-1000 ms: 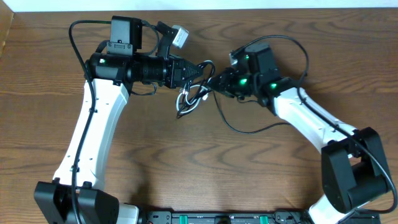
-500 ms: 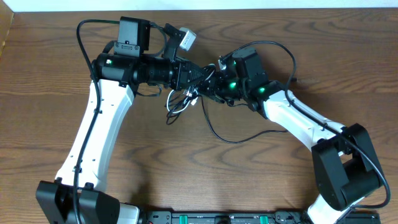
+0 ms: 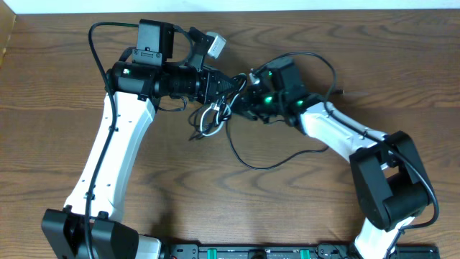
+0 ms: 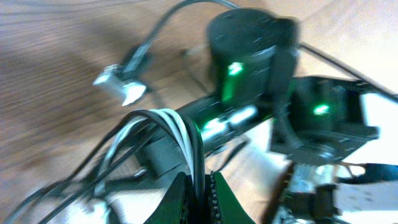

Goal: Untangle cables

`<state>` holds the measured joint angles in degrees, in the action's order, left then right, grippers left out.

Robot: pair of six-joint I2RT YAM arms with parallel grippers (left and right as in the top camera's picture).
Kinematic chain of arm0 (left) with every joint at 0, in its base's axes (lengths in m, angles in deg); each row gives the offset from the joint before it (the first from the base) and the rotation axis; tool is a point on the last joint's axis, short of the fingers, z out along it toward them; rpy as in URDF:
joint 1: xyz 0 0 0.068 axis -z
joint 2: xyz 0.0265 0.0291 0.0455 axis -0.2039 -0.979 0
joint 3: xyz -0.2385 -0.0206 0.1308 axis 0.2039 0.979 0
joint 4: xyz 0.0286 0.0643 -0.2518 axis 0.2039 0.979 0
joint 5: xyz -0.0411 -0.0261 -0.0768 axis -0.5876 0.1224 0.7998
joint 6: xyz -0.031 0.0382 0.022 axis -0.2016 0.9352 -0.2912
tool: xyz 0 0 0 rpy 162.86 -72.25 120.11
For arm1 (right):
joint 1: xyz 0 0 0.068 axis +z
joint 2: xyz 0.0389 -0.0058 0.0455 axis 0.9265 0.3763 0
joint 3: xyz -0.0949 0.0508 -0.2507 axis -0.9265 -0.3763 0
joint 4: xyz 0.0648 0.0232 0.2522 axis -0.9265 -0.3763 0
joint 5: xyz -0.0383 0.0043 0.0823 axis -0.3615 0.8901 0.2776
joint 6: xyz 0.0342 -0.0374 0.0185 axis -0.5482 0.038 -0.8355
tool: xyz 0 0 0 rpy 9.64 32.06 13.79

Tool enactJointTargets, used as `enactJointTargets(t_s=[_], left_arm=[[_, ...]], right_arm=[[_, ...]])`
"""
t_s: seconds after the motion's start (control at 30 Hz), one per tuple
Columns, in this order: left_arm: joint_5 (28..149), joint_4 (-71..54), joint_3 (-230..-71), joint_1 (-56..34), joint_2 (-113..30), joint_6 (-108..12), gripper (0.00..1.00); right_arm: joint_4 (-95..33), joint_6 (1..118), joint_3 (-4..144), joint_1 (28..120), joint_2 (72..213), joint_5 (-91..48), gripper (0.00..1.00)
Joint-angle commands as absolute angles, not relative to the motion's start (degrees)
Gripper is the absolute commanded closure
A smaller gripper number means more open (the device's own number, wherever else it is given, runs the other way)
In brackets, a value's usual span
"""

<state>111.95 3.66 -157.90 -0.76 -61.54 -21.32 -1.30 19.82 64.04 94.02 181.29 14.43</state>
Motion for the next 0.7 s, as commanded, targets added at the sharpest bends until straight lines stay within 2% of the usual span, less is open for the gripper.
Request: enactJointTargets(t_s=[0.0, 0.1, 0.2, 0.43, 0.67], left_arm=[[96.31, 3.51, -157.9, -0.59, -60.91, -26.67, 0.93], [85.66, 3.72, -157.9, -0.59, -60.91, -30.54, 0.93], [79.87, 4.27, -157.9, -0.59, -60.93, -32.7, 0.93], [78.91, 5.06, -156.88, -0.54, -61.19, -32.92, 0.93], [78.86, 6.28, -156.07, -0.54, -63.51, -32.92, 0.93]], right_arm=[[-5.23, 28.04, 64.61, 89.52, 179.65, 14.71, 0.99], [-10.74, 32.87, 64.61, 86.05, 176.85, 10.82, 0.99], [-15.35, 37.31, 64.61, 83.23, 172.65, 6.19, 0.99], [-21.6, 43.1, 64.61, 78.4, 158.64, -3.73, 0.99], [-25.56, 46.24, 64.63, 72.04, 148.24, -5.68, 0.99]])
